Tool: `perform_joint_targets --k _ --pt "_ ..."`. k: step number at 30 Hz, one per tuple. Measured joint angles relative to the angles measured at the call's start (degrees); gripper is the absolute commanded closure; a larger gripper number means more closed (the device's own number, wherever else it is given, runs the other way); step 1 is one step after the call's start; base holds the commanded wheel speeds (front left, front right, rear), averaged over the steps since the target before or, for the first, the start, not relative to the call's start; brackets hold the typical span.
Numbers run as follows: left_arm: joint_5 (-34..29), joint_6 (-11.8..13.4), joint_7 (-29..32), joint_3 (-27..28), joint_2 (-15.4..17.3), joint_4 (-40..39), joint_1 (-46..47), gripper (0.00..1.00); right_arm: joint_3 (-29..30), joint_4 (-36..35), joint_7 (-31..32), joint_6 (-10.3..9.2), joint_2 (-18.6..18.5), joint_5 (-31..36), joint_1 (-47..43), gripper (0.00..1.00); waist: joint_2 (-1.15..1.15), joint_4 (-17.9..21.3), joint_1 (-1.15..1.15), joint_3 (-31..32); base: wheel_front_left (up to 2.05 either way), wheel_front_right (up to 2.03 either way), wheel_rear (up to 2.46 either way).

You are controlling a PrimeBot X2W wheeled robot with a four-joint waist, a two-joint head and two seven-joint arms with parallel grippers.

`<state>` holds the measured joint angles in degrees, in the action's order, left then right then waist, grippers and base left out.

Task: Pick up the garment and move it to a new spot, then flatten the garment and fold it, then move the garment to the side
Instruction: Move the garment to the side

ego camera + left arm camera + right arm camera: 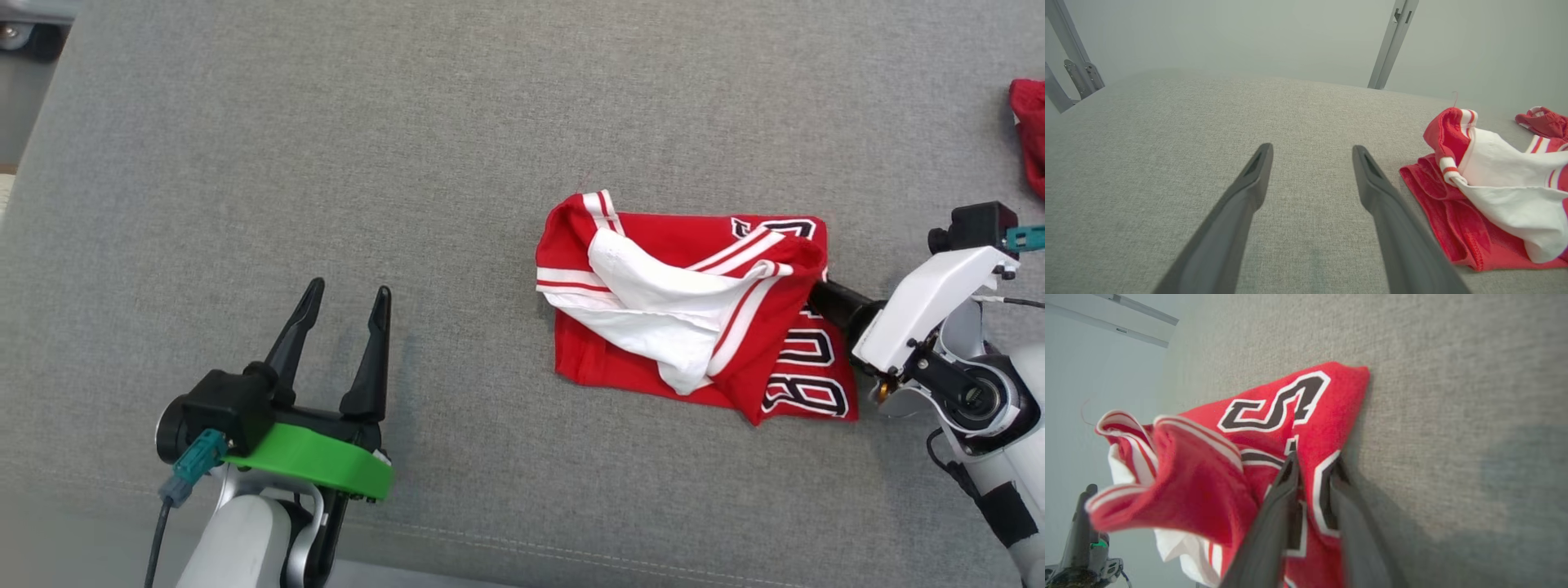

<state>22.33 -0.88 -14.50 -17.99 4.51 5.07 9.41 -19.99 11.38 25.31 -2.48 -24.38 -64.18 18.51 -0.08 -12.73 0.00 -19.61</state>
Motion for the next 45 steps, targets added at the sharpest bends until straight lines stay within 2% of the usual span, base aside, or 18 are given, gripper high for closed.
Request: perform_joint_targets --k 4,11,14,17,19,25,30,32,33,34,41,45 --pt "-0.37 -0.1 0.0 1.37 -0.19 0.25 0.01 0.0 -0.69 1.01 1.07 1.44 1.09 -1.57 0.01 1.0 0.0 -0.95 0.0 0.31 0.0 0.0 0.0" --pt "-0.37 -0.1 0.0 3.3 -0.52 0.67 -0.01 0.0 -0.8 -1.58 2.58 4.46 0.29 -2.34 0.79 1.0 0.0 -1.16 0.0 2.46 0.0 0.0 0.0" --pt "-0.37 -0.1 0.0 3.71 -0.85 0.75 -0.05 0.0 -0.71 -4.39 3.64 5.16 -0.75 -2.61 2.6 1.0 0.0 -0.92 0.0 3.51 0.0 0.0 0.0" --pt "-0.37 -0.1 0.0 4.67 -1.14 0.55 -0.13 0.0 -0.29 -6.46 5.37 5.09 -0.96 -4.65 3.72 1.0 0.0 -0.32 0.0 4.27 0.0 0.0 0.0" --pt "-0.37 -0.1 0.0 4.75 -1.22 0.51 -0.16 0.0 0.12 -6.45 6.05 4.79 -1.23 -5.3 3.72 1.0 0.0 0.24 0.0 4.58 0.0 0.0 0.0" --pt "-0.37 -0.15 0.0 4.16 -1.53 0.09 -0.26 0.0 1.32 -5.47 9.04 1.93 -4.33 -6.67 2.19 1.0 0.0 1.17 0.0 4.65 0.0 0.0 0.0" --pt "-0.45 -0.21 0.0 4.66 -1.53 -0.01 -0.37 0.0 3.25 -5.12 12.67 -1.4 -5.15 -10.18 1.85 1.0 0.0 1.7 0.0 3.82 0.0 0.0 0.0" --pt "-0.89 -0.43 0.0 4.69 -1.53 -0.07 -0.37 0.0 4.14 -4.57 13.89 -3.14 -7.2 -9.95 1.99 1.0 0.0 1.93 0.0 3.4 0.0 0.0 0.0" --pt "-1.46 -0.73 0.0 4.6 -1.53 -0.25 -0.37 0.0 5.38 -4.25 15.1 -4.15 -10.06 -9.51 2.72 1.0 0.0 2.16 0.0 2.87 0.0 0.0 0.0" --pt "-1.56 -0.89 0.0 4.48 -1.53 -0.31 -0.36 0.0 6.23 -4.03 15.19 -4.55 -11.29 -9.06 3.45 1.0 0.0 2.26 0.0 2.57 0.0 0.0 0.0" --pt "-2.76 -1.78 0.0 2.23 -1.55 -1.14 0.03 0.0 12.3 -2.47 18.15 -5.19 -18.68 -7.44 9.62 1.0 0.0 2.58 0.0 -0.56 0.0 0.0 0.0" --pt "-3.14 -2.2 0.0 1.04 -1.58 -1.72 0.66 0.0 15.29 -0.25 19.17 -5.16 -21.02 -5.84 12.22 1.0 0.0 2.41 0.0 -2.88 0.0 0.0 0.0"
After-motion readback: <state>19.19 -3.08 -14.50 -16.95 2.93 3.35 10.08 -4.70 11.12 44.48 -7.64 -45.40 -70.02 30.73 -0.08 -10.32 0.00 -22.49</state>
